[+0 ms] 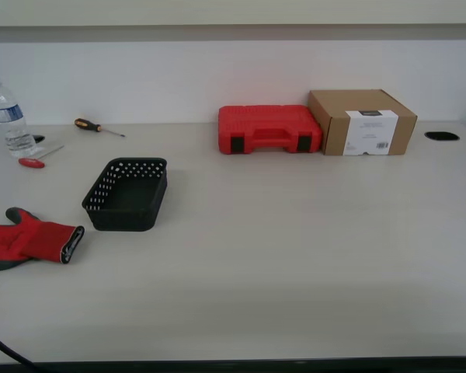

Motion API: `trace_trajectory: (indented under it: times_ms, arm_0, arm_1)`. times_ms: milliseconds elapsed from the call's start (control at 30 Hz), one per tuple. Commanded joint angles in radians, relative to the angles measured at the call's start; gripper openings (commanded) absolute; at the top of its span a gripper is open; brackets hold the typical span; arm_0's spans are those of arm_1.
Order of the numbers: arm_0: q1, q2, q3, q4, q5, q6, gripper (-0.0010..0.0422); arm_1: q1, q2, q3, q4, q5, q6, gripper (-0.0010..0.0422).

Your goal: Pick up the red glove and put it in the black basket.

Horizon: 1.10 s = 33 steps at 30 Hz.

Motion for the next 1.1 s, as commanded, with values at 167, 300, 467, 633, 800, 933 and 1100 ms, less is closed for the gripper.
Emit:
trace_trajectory:
  times_ms: [167, 300, 467, 633, 800, 933, 1100]
  arm_0:
    - [-0.001, 0.000, 0.001, 0.003, -0.002, 0.003, 0.0000]
    - [-0.001, 0.000, 0.001, 0.003, -0.002, 0.003, 0.0000]
    - [-0.001, 0.000, 0.001, 0.003, -0.002, 0.003, 0.0000]
    - [-0.001, 0.000, 0.001, 0.003, -0.002, 0.003, 0.0000]
    - [0.000, 0.000, 0.001, 0.003, -0.002, 0.003, 0.0000]
    - [-0.001, 0.000, 0.001, 0.003, -0.002, 0.003, 0.0000]
    - [0.000, 0.000, 0.001, 0.002, -0.002, 0.003, 0.0000]
  arm_1:
    - [0.000, 0.000, 0.000, 0.003, 0.000, -0.002, 0.0000]
    - [0.000, 0.000, 0.000, 0.003, 0.000, -0.002, 0.0000]
    - [0.000, 0.000, 0.000, 0.003, 0.000, -0.002, 0.0000]
    - [0.000, 0.000, 0.002, 0.005, 0.000, -0.002, 0.0000]
    - [0.000, 0.000, 0.004, 0.004, 0.004, -0.002, 0.0000]
    - [0.000, 0.000, 0.008, 0.005, 0.004, -0.002, 0.0000]
    - [0.001, 0.000, 0.033, -0.012, -0.015, 0.074, 0.0000]
